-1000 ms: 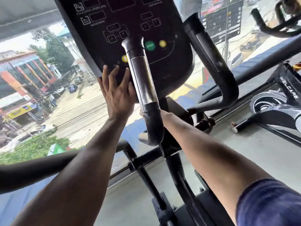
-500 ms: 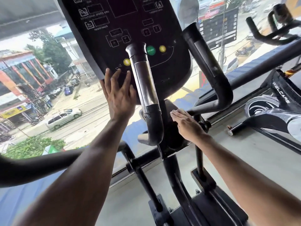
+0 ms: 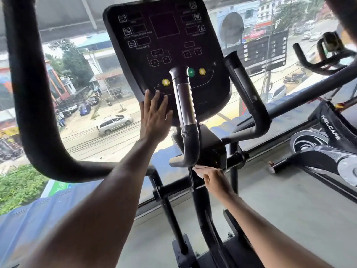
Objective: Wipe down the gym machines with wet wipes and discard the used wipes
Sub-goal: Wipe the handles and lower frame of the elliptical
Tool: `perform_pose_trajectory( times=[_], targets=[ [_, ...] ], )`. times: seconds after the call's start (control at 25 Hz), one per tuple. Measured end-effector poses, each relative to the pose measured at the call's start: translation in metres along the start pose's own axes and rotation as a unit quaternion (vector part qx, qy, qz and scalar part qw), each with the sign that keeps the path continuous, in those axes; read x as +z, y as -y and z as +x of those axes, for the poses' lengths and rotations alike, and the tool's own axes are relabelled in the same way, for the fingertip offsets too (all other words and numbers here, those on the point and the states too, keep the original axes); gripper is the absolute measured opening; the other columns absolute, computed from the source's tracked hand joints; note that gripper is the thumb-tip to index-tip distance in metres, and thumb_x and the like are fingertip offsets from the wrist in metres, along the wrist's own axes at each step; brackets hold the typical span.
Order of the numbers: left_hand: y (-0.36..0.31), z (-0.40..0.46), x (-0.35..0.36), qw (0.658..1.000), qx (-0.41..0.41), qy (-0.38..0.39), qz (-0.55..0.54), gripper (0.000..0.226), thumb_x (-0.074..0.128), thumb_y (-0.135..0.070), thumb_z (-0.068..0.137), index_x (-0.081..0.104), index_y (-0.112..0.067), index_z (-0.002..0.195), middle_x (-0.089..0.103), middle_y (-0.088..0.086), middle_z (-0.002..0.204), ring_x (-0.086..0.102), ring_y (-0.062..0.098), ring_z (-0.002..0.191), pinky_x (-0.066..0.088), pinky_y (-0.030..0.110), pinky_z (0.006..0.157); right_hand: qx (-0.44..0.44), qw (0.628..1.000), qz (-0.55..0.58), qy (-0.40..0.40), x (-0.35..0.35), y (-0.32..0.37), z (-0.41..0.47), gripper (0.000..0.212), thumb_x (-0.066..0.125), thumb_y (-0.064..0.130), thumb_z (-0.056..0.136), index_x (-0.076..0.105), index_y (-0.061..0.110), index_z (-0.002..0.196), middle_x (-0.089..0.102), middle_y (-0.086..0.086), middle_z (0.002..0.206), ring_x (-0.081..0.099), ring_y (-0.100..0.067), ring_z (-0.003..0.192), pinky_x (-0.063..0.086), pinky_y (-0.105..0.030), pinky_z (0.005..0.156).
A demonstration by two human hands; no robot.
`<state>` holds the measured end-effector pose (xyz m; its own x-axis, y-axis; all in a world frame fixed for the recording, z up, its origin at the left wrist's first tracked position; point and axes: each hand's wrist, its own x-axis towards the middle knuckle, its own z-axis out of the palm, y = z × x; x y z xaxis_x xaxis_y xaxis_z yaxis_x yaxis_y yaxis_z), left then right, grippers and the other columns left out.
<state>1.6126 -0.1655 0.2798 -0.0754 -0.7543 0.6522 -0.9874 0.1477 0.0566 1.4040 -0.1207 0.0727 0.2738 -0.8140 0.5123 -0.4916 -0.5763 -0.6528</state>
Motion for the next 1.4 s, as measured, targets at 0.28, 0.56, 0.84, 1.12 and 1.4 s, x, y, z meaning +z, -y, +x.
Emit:
perform_pose_trajectory(
  times=[0.28, 0.56, 0.84, 1.12, 1.4],
  targets=[
    [0.001, -0.093, -0.034, 0.991, -0.031, 0.064, -0.118, 0.069, 0.049, -0.044, 0.107, 0.019, -0.026, 0.166, 0.0, 0.002, 0.174, -0.002, 0.025, 0.161, 0.007, 0.045, 0.127, 0.067, 0.989, 0.12, -0.047, -0.025, 0.053, -0.067, 0.038, 0.057, -0.003, 0.096, 0.076, 0.021, 0.118, 0.072, 0.015, 0.123, 0.065, 0.001, 0.118, 0.054, -0.037, 0.104],
    [-0.011, -0.13, -0.103, 0.986, -0.026, 0.051, -0.156, 0.065, 0.055, -0.034, 0.106, 0.026, -0.025, 0.164, 0.006, -0.003, 0.174, 0.009, 0.012, 0.157, 0.014, 0.032, 0.119, -0.043, 0.972, 0.222, -0.064, -0.046, 0.16, -0.06, 0.039, 0.051, -0.011, 0.098, 0.074, 0.01, 0.121, 0.071, 0.009, 0.128, 0.063, -0.006, 0.123, 0.054, -0.028, 0.101],
    [-0.043, -0.145, -0.221, 0.976, 0.061, -0.078, -0.194, 0.038, 0.051, -0.025, 0.108, 0.057, -0.025, 0.145, 0.053, -0.008, 0.148, 0.068, 0.01, 0.109, 0.062, 0.034, 0.084, -0.148, 0.951, 0.25, -0.104, -0.08, 0.217, -0.015, 0.037, 0.052, -0.008, 0.1, 0.069, 0.009, 0.128, 0.067, 0.007, 0.134, 0.061, -0.01, 0.128, 0.054, -0.027, 0.101],
    [0.007, -0.067, -0.303, 0.961, -0.178, -0.187, -0.101, 0.07, 0.065, -0.044, 0.093, 0.038, -0.025, 0.155, 0.041, 0.006, 0.155, 0.046, 0.029, 0.136, 0.042, 0.039, 0.101, -0.2, 0.944, 0.246, -0.092, -0.106, 0.265, 0.067, 0.037, 0.049, -0.005, 0.101, 0.066, 0.008, 0.131, 0.065, 0.004, 0.137, 0.058, -0.007, 0.131, 0.053, -0.032, 0.104],
    [0.022, -0.052, -0.29, 0.868, -0.271, -0.097, -0.405, 0.037, 0.065, -0.02, 0.099, 0.047, -0.022, 0.131, 0.064, 0.007, 0.104, 0.065, 0.014, 0.064, 0.055, 0.029, 0.052, -0.275, 0.922, 0.24, -0.13, -0.103, 0.339, 0.154, 0.036, 0.05, -0.001, 0.1, 0.064, 0.004, 0.134, 0.064, -0.003, 0.139, 0.057, -0.003, 0.13, 0.05, -0.022, 0.104]
  ],
)
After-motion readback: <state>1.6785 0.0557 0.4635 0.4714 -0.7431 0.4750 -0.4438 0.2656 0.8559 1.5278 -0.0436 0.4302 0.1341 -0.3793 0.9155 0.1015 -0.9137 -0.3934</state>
